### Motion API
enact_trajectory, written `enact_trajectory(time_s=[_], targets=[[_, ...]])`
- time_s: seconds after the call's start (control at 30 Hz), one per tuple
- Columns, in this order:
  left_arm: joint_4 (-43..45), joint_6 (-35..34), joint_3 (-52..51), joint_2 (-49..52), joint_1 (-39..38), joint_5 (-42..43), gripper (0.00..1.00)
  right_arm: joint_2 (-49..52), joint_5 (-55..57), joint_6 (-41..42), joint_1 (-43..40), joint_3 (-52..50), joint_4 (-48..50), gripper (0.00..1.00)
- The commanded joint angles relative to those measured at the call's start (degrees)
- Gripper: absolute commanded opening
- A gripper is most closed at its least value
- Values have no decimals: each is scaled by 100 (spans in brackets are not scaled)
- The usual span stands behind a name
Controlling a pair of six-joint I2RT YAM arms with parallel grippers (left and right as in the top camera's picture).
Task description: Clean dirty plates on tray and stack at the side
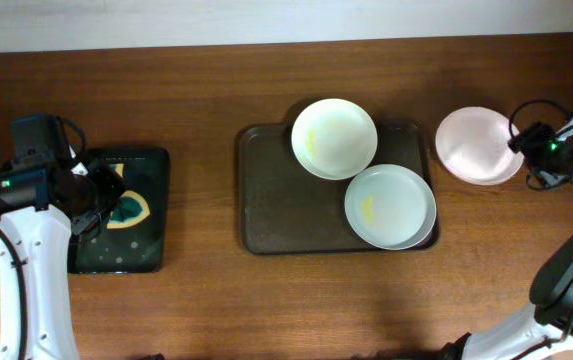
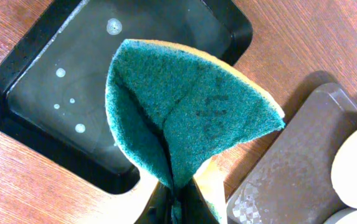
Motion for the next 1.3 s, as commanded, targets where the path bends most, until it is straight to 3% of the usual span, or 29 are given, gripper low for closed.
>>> enact_trajectory(time_s=[0.0,0.03,0.1,0.17,0.27,0.33,0.4,0.43,0.5,0.57,0.63,0.67,0.7,0.83,0.9,0.97,1.0,1.1,1.17,1.27], targets=[[28,114,0,-70,24,63,0,-529,-1696,-271,481,149,107,69],[31,114,0,-70,20,63,0,-570,-1676,-675,949,146,-33,70],[26,116,0,-70,20,61,0,-498,-420,-1093,1980,146,-229,99],[26,116,-2,-70,20,61,0,-299,1211,-1091,2942,144,-212,99],[26,116,-2,-70,20,61,0,177,1576,-1049,3720,144,146,88],[26,116,-2,-70,20,61,0,442,1550,-935,3862,144,417,72],[26,116,0,-70,20,61,0,706,1550,-935,3963,144,603,67],[28,114,-2,-70,20,61,0,833,1550,-935,4011,144,654,59],[28,116,0,-70,20,61,0,1106,1550,-938,4061,144,831,58],[28,116,-2,-70,20,61,0,1126,1386,-938,4061,146,905,27],[31,114,-2,-70,20,61,0,1126,251,-977,4072,146,907,20],[31,116,-2,-70,20,61,0,1126,-186,-979,4116,146,898,6],[31,116,0,-70,20,61,0,1126,-426,-981,4218,146,820,4],[31,116,-2,-70,20,61,0,1126,-404,-984,4769,146,-2,5],[31,116,-2,-70,20,61,0,1126,-400,-984,4922,146,-323,12],[55,118,-2,-70,-74,66,0,1126,-179,-981,4996,144,-492,28],[83,164,-2,-70,-273,66,0,1128,-118,-981,5034,136,-490,32],[361,374,-2,-57,-1290,66,0,1189,337,-710,5184,133,-428,32],[726,367,-17,26,-2192,66,0,1305,546,-350,5289,125,-310,20],[1316,-236,-17,522,-2793,66,0,1303,472,-352,5292,125,-361,20]])
